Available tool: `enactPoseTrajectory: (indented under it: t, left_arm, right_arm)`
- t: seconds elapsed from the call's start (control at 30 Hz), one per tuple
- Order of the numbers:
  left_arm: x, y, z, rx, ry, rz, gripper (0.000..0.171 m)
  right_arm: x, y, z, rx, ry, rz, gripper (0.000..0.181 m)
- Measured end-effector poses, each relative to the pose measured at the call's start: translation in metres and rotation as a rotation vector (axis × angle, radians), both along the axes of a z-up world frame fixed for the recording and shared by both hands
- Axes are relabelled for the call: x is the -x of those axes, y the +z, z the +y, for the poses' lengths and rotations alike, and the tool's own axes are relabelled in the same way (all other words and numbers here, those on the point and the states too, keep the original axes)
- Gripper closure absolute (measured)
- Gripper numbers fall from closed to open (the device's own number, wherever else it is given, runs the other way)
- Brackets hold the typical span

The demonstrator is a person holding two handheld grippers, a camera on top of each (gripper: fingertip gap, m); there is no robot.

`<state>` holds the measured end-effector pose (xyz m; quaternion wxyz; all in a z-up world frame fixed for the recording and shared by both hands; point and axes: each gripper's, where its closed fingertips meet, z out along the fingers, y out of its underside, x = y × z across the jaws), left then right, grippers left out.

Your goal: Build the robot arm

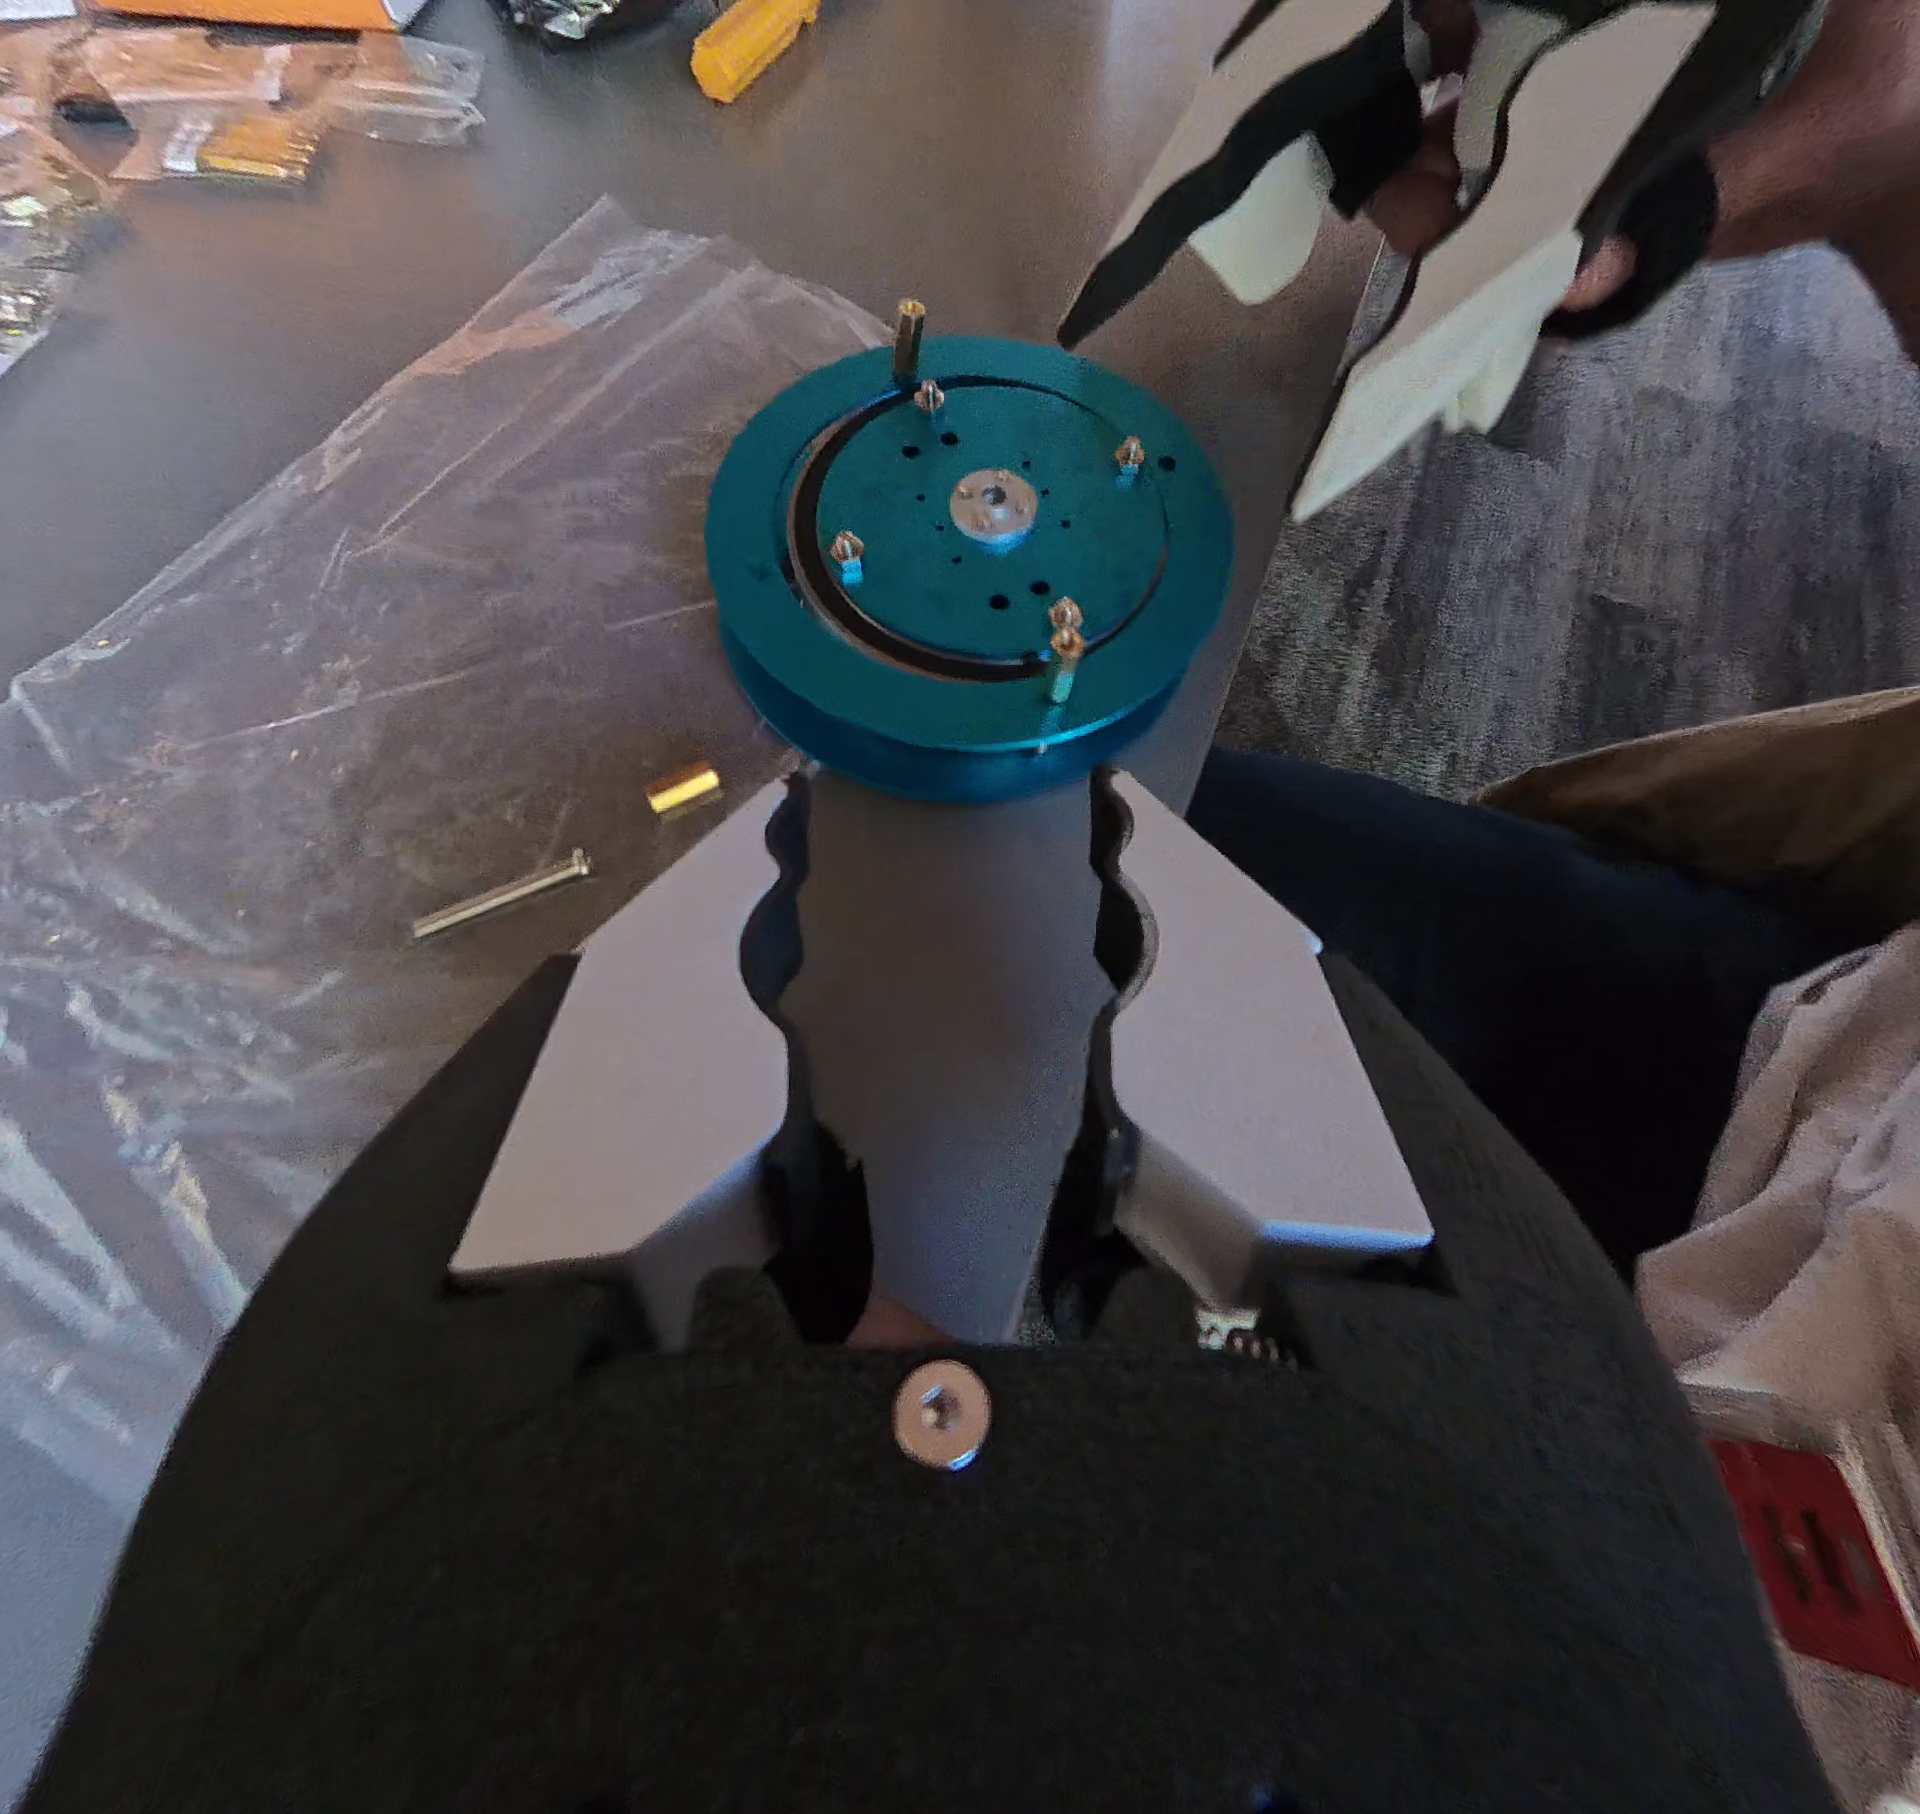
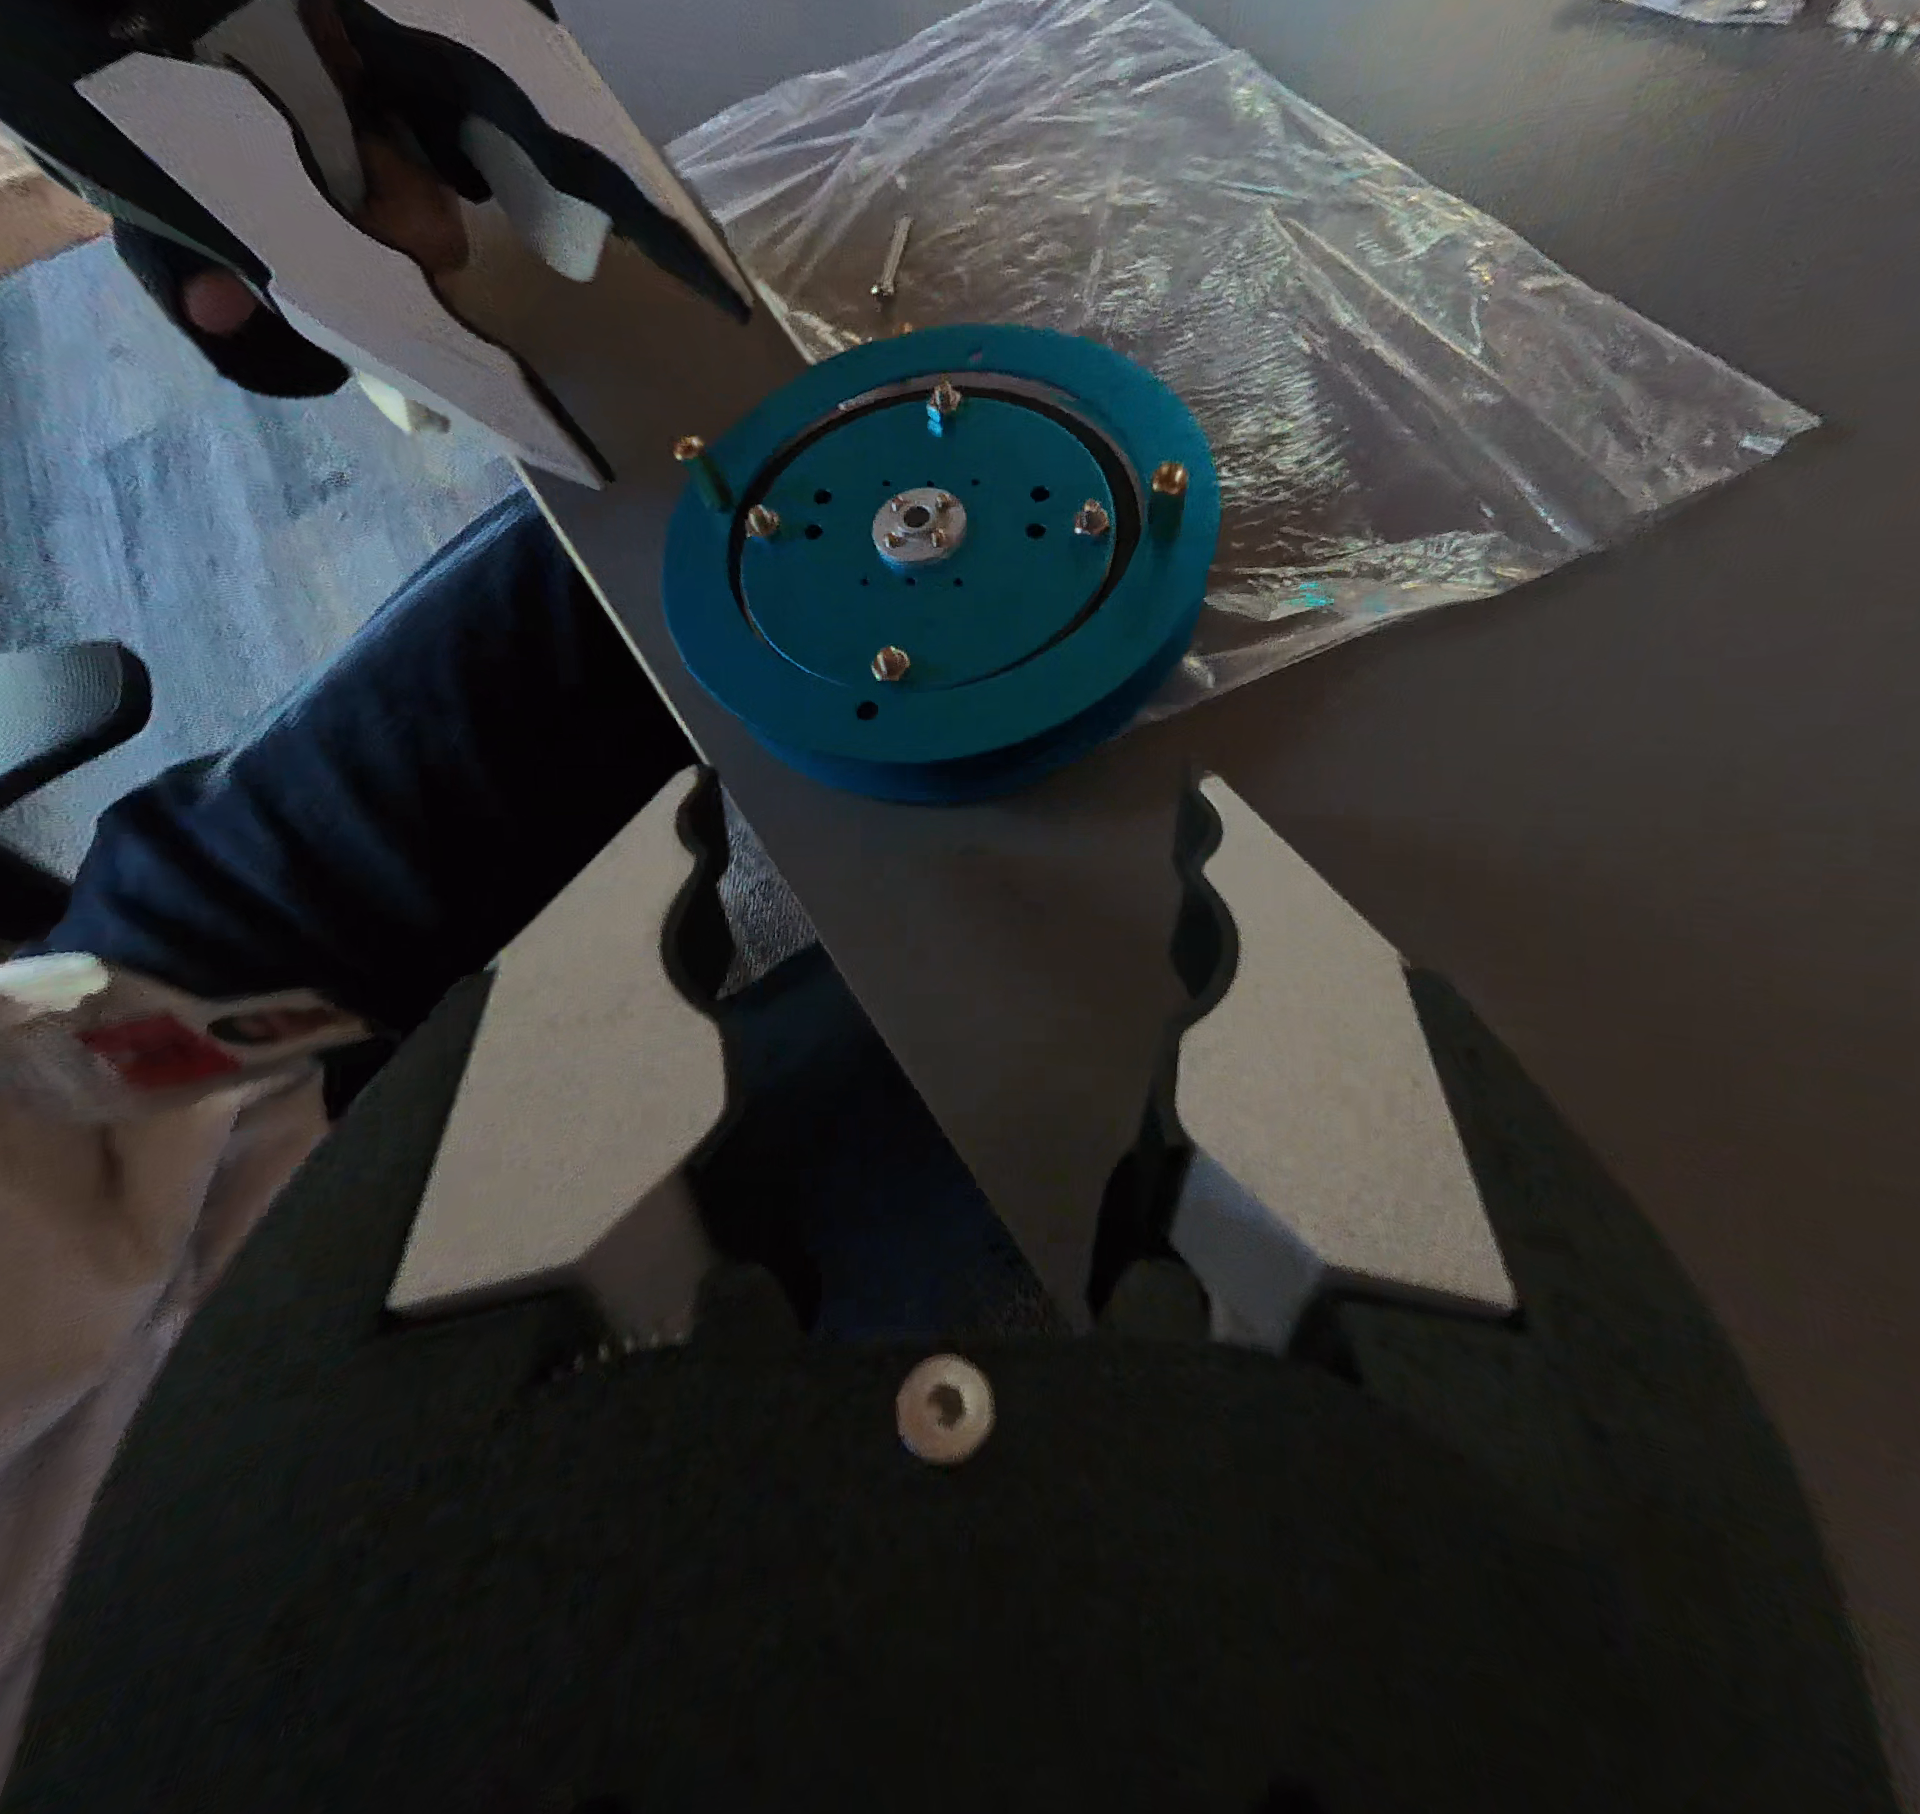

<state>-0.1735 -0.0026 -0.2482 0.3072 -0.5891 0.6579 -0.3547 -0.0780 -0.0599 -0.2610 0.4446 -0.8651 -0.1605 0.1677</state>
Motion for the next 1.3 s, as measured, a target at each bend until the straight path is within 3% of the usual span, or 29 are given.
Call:
enactPoseTrajectory:
  t: [0.13,0.37,0.57,0.77,1.03,1.3]
  left_arm:
    - [-0.019,0.000,0.017,0.112,-0.052,0.024,0.116]
    - [-0.045,0.000,0.035,0.330,-0.163,0.058,0.116]
    - [-0.046,-0.009,0.034,0.262,-0.307,0.103,0.117]
    - [-0.050,-0.001,0.023,0.292,-0.399,0.082,0.117]
    - [-0.051,0.002,0.034,0.200,-0.321,-0.014,0.117]
    - [-0.048,0.016,0.041,0.122,-0.274,-0.116,0.129]
  right_arm:
    - [0.015,-0.014,0.008,0.024,-0.025,-0.075,0.086]
    - [0.018,0.001,0.021,-0.157,-0.158,0.000,0.101]
    - [0.012,-0.004,0.015,-0.164,-0.163,-0.110,0.117]
    - [0.014,0.013,0.003,-0.182,-0.257,0.008,0.118]
    - [0.007,0.011,0.005,-0.246,-0.391,0.058,0.122]
    - [0.012,0.017,0.013,-0.252,-0.335,0.180,0.124]
